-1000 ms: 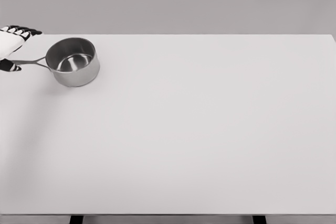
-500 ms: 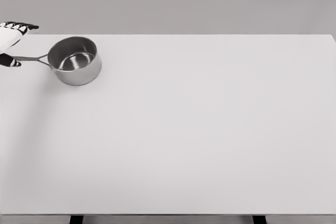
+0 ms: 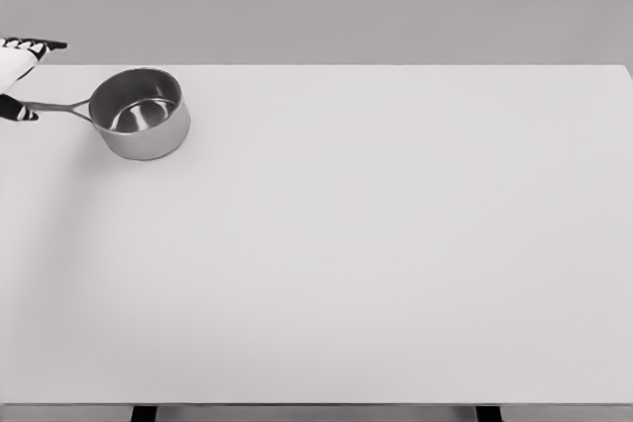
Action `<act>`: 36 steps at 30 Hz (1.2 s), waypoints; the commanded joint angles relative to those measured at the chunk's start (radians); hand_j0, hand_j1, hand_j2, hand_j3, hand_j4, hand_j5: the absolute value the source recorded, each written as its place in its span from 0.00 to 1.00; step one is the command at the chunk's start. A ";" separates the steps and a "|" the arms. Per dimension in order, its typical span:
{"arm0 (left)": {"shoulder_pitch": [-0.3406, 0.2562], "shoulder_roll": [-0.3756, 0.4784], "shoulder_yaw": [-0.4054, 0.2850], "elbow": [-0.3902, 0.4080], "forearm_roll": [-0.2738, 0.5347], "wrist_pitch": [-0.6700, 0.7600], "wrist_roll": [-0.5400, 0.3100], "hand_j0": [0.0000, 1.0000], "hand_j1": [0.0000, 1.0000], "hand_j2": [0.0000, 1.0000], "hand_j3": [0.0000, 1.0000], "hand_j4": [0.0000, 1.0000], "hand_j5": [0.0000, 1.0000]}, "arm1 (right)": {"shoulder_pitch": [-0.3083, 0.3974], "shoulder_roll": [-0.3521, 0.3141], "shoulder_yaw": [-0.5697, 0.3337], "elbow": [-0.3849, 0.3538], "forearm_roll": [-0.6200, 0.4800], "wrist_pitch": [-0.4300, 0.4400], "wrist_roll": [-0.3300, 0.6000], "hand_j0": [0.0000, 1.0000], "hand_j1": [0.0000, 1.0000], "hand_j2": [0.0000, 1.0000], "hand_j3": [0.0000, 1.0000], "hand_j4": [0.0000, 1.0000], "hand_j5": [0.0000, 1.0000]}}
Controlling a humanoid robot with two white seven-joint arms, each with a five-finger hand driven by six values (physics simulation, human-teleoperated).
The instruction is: Rotate pot handle
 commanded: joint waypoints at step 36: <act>0.135 0.081 0.010 -0.269 0.197 -0.087 0.004 1.00 1.00 1.00 1.00 1.00 1.00 | 0.000 0.000 0.000 -0.002 0.000 0.000 0.000 1.00 1.00 1.00 1.00 1.00 1.00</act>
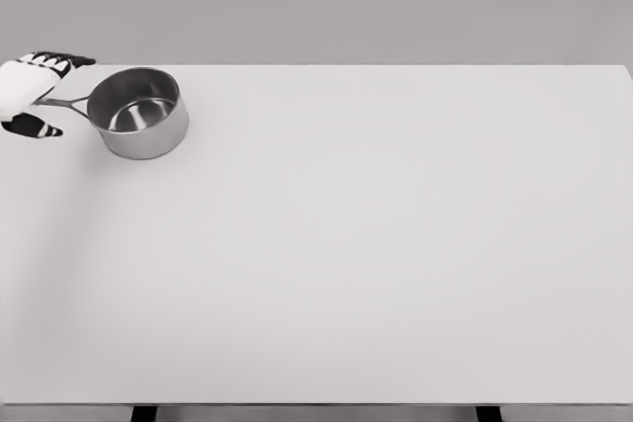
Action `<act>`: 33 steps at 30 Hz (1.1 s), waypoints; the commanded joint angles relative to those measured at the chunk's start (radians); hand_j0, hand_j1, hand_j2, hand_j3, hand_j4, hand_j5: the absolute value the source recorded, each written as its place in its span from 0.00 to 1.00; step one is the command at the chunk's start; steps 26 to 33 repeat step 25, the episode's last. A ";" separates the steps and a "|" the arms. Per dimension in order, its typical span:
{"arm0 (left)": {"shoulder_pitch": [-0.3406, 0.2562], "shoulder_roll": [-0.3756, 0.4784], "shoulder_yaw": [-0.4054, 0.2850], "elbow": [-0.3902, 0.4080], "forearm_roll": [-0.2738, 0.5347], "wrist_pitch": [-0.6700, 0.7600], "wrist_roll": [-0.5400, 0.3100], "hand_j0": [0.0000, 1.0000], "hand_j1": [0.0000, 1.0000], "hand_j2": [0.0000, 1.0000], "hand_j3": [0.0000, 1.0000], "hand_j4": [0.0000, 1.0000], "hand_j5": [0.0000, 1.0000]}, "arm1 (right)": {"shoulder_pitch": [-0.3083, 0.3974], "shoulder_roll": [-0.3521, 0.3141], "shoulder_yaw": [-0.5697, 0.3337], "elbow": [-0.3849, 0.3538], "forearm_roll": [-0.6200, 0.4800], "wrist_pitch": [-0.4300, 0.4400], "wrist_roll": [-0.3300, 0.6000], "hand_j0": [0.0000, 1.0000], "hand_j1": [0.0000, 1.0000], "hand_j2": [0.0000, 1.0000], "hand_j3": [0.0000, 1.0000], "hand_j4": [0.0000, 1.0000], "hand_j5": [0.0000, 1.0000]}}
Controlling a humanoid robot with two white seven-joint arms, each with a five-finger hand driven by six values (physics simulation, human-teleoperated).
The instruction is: Rotate pot handle
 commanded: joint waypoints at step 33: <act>0.400 0.154 -0.001 -0.547 0.551 -0.010 0.118 1.00 1.00 1.00 1.00 1.00 1.00 | 0.000 0.000 0.000 0.000 0.000 0.000 0.000 1.00 1.00 1.00 1.00 1.00 1.00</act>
